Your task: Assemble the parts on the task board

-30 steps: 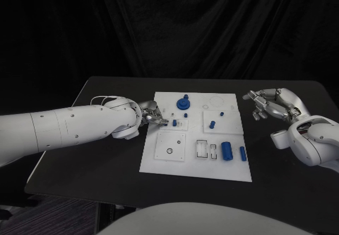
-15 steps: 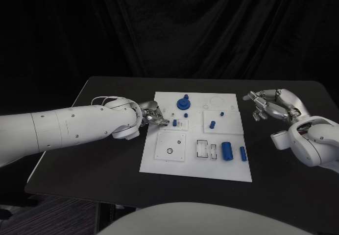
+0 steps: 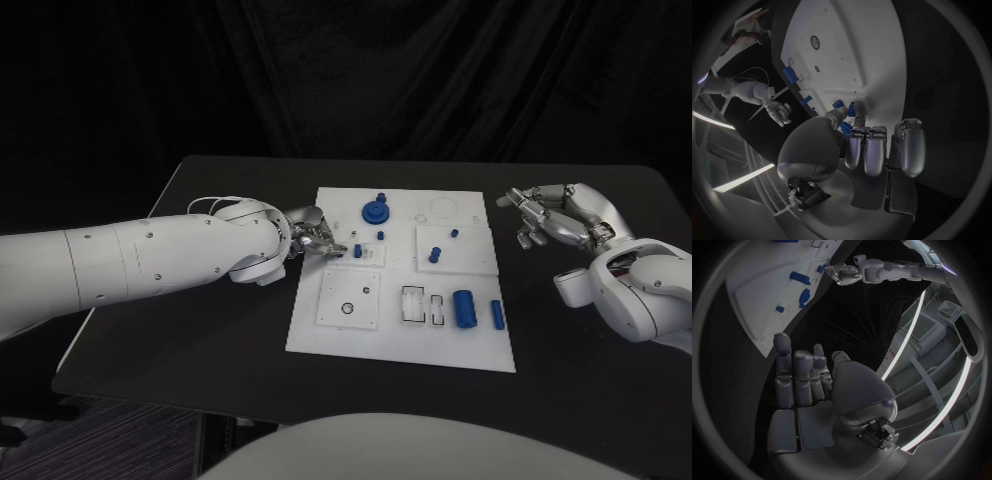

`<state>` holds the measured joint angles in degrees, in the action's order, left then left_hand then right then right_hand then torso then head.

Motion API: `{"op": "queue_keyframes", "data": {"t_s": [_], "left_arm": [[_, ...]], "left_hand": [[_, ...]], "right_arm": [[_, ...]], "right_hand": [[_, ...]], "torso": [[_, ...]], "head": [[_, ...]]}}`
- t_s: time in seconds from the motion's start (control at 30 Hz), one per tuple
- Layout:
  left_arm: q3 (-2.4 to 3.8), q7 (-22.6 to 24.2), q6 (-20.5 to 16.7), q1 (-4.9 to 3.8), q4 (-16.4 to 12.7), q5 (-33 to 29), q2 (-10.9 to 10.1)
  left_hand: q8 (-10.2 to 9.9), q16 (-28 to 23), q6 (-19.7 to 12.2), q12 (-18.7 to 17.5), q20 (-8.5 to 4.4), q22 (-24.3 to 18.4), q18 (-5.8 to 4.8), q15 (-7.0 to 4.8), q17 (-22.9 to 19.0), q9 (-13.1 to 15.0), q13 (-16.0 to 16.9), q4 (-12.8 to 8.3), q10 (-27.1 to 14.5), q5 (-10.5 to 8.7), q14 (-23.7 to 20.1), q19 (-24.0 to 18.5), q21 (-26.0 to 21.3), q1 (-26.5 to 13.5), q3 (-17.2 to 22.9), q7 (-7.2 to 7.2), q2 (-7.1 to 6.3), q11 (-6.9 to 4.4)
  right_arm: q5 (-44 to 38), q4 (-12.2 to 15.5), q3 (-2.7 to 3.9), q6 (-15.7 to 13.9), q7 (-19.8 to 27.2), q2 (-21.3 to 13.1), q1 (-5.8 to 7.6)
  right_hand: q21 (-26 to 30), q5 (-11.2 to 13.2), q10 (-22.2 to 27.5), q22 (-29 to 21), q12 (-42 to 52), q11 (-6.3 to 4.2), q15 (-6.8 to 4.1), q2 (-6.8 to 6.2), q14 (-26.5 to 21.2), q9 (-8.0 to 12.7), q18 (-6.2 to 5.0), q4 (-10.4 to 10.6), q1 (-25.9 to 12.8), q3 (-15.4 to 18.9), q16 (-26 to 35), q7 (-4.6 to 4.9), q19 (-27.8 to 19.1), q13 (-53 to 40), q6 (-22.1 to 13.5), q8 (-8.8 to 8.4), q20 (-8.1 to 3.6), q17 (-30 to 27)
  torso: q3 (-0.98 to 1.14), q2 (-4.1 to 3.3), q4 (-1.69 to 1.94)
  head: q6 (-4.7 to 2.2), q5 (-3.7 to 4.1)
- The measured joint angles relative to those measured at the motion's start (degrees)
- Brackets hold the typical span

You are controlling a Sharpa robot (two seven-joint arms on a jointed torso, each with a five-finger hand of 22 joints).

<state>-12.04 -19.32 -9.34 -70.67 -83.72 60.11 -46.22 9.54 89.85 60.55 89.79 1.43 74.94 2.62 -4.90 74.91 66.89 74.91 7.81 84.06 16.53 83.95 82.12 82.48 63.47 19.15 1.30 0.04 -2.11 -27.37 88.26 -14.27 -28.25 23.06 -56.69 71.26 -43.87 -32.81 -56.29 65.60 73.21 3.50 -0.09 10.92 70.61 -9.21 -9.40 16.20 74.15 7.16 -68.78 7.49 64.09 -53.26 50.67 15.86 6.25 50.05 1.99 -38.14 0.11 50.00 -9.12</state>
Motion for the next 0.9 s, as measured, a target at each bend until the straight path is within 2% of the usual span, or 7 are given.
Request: {"op": "queue_keyframes", "data": {"t_s": [0.63,0.67,0.77,0.9], "left_arm": [[0.09,-0.1,0.5,-0.01,-0.1,-0.2,-0.1],[0.09,-0.1,0.5,-0.01,0.0,-0.2,-0.1],[0.06,-0.1,0.4,-0.01,0.1,-0.2,0.0],[-0.01,-0.1,0.3,0.01,0.2,-0.2,0.1]], "left_hand": [[0.0,0.0,0.2,0.0,0.00,0.0,0.00,0.00,0.0,0.1,0.0,-0.2,0.0,0.00,0.0,-0.4,-0.3,0.2,0.2,-0.17,-0.24,0.00],[0.0,0.0,0.2,0.0,0.00,0.0,0.00,0.00,0.0,0.0,0.0,-0.1,0.0,-0.24,0.0,-0.4,-0.3,0.2,0.1,-0.17,-0.24,0.00],[0.0,0.0,0.2,0.0,0.00,0.0,0.01,0.00,0.0,0.0,0.0,1.2,0.0,-2.88,0.0,-0.4,-0.5,-1.0,-1.2,-0.18,-0.16,0.00],[-0.8,0.0,-0.5,0.0,0.30,0.0,0.01,0.00,0.0,-0.4,0.0,3.1,0.0,-5.10,0.0,-0.7,-0.9,-2.9,-3.1,0.48,-0.39,0.00]], "right_arm": [[0.0,-0.1,0.00,0.2,-0.3,0.0,-0.07],[0.0,-0.1,0.00,0.2,-0.3,0.0,-0.08],[0.0,-0.1,0.00,0.3,-0.3,0.1,-0.08],[0.0,-0.1,0.00,0.3,-0.3,0.1,-0.09]], "right_hand": [[0.3,0.0,0.2,-0.1,-0.2,-0.22,-0.16,0.01,-0.2,0.0,0.00,-0.2,0.4,-0.2,0.0,0.00,0.0,0.3,0.0,0.00,0.00,-0.1],[0.3,0.0,0.2,-0.1,-0.2,-0.22,-0.16,0.01,-0.2,0.0,0.00,-0.2,0.4,-0.2,0.0,0.00,0.0,0.3,0.0,0.00,0.00,-0.1],[0.3,0.0,0.2,-0.1,-0.2,-0.22,-0.16,0.01,-0.2,0.0,0.00,-0.1,0.4,-0.2,0.0,0.00,0.0,0.3,0.0,0.00,0.00,-0.1],[0.5,0.0,0.5,-0.2,-0.2,-0.04,0.06,-0.15,-0.4,0.1,0.00,-0.1,0.6,-0.7,0.2,0.00,0.0,0.4,0.0,0.00,0.00,-0.4]], "torso": [[0.00,0.00,0.00],[0.00,0.00,0.01],[0.00,0.00,0.01],[0.00,-0.01,0.01]], "head": [[0.00,-0.22],[0.00,-0.24],[0.00,-0.27],[0.00,-0.29]]}}
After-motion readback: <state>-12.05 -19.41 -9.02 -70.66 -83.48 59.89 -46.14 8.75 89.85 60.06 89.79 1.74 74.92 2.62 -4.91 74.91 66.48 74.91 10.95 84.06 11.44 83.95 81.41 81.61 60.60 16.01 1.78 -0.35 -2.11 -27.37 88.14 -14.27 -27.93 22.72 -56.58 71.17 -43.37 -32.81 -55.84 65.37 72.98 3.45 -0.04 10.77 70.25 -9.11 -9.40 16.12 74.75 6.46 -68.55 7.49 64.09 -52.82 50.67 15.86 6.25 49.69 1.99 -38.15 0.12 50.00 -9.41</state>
